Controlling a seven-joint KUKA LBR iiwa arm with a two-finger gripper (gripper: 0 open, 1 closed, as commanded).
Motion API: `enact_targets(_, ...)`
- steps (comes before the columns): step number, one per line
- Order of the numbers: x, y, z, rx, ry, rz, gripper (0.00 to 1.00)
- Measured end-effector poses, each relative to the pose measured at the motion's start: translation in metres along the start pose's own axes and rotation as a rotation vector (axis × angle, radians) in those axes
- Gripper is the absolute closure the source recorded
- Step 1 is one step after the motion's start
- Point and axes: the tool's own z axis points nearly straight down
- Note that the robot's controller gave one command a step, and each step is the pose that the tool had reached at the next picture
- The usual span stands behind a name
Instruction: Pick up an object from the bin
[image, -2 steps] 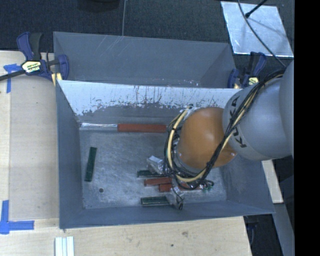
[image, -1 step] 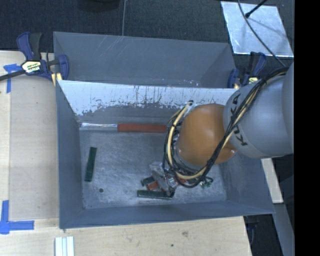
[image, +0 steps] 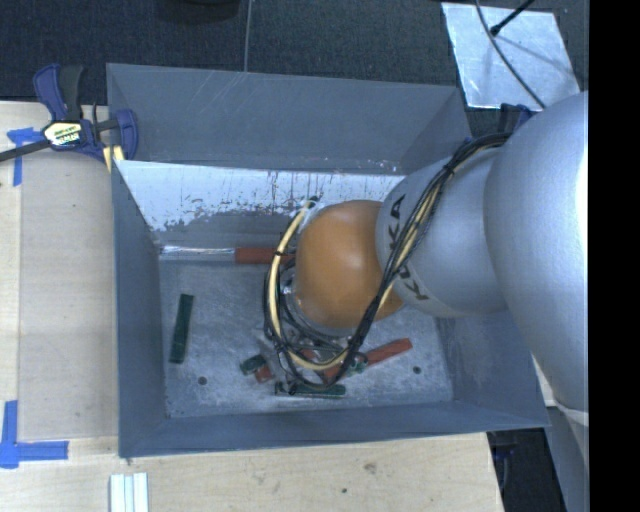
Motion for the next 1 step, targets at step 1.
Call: enact_targets(1,0.0027,-0.0001,0.0028,-0.003,0.007,0.001,0.0)
